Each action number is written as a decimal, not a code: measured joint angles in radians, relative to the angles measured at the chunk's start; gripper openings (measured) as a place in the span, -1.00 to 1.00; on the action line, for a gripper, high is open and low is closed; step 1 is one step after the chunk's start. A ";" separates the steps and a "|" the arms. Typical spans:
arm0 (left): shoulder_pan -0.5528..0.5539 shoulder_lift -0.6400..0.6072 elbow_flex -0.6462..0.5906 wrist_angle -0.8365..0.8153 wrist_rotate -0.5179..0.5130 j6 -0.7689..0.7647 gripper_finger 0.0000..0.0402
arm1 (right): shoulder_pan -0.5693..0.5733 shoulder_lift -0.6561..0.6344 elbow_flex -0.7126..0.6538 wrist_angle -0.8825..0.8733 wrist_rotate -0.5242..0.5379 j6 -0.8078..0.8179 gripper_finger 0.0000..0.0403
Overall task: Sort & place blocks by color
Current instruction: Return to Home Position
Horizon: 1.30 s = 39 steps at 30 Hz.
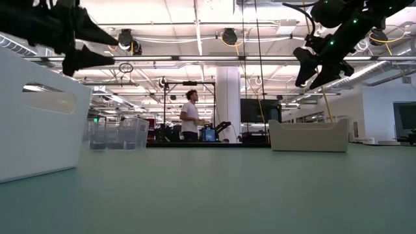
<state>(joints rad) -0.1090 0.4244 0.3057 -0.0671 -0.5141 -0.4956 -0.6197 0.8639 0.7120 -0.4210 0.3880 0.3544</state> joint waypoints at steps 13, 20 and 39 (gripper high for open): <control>-0.005 0.000 -0.277 0.488 0.020 0.083 0.36 | 0.000 0.000 -0.004 0.057 -0.034 0.056 0.32; -0.005 0.000 -0.292 0.478 0.020 0.077 0.36 | 0.051 -0.006 -0.178 0.475 -0.316 -0.129 0.32; -0.005 0.001 -0.292 0.378 0.019 0.074 0.36 | 0.252 -0.006 -0.553 1.046 -0.372 0.001 0.32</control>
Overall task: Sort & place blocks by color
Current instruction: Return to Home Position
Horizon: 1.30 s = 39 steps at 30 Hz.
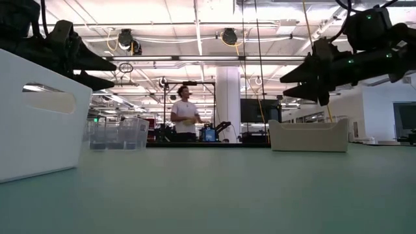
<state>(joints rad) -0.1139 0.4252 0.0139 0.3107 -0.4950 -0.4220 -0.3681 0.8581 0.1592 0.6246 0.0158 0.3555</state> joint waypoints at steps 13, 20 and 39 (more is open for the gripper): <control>0.000 0.000 0.000 0.000 0.000 0.000 0.36 | 0.069 0.000 -0.051 0.000 -0.019 0.025 0.32; 0.000 0.000 0.000 0.000 0.000 -0.001 0.36 | 0.069 0.000 -0.052 -0.015 -0.008 0.056 0.32; 0.000 0.000 0.000 0.000 0.000 -0.001 0.36 | 0.069 -0.003 -0.053 0.063 -0.043 0.163 0.32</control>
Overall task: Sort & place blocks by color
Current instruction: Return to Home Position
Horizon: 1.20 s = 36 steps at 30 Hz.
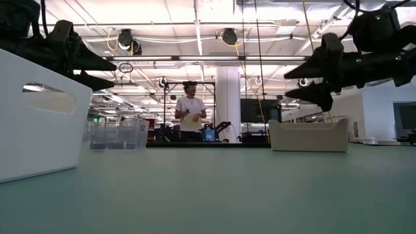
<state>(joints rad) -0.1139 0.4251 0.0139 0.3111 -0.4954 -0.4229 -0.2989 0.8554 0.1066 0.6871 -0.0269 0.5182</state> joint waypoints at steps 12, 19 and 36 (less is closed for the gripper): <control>0.000 0.000 0.000 0.000 0.000 0.000 0.36 | 0.000 -0.231 0.000 0.043 -0.006 -0.014 0.32; 0.000 0.000 0.000 0.000 0.000 0.000 0.36 | 0.000 -0.378 0.000 0.042 -0.085 -0.094 0.32; 0.000 0.000 0.000 0.000 0.000 0.000 0.36 | -0.056 -0.662 -0.087 -0.067 -0.187 -0.262 0.32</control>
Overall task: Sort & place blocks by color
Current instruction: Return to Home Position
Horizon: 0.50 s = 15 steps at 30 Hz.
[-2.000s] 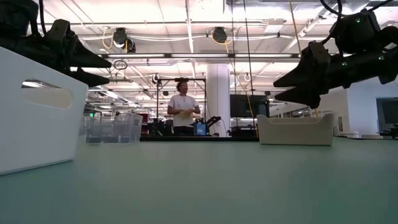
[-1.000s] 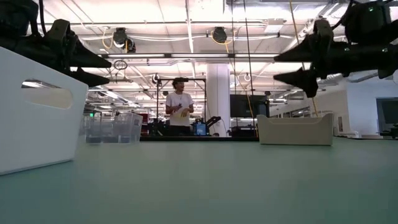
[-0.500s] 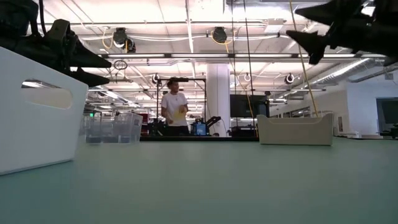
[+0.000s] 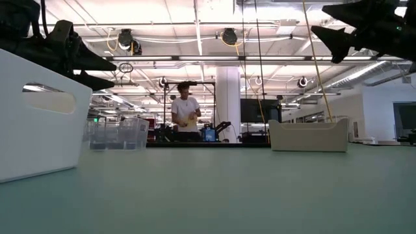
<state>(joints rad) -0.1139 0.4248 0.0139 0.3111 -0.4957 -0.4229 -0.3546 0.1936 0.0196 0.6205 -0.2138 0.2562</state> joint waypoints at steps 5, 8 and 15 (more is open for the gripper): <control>0.000 0.000 0.000 0.000 0.000 0.000 0.36 | -0.033 -0.048 -0.001 -0.036 0.000 0.012 0.32; 0.000 0.000 0.000 0.000 0.000 0.000 0.36 | -0.060 -0.078 -0.002 -0.035 0.003 0.016 0.32; 0.000 0.000 0.000 0.000 0.000 0.000 0.36 | -0.097 -0.144 -0.003 -0.034 0.002 0.016 0.32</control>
<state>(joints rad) -0.1139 0.4248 0.0139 0.3107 -0.4957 -0.4229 -0.4515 0.0492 0.0162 0.5862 -0.2115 0.2718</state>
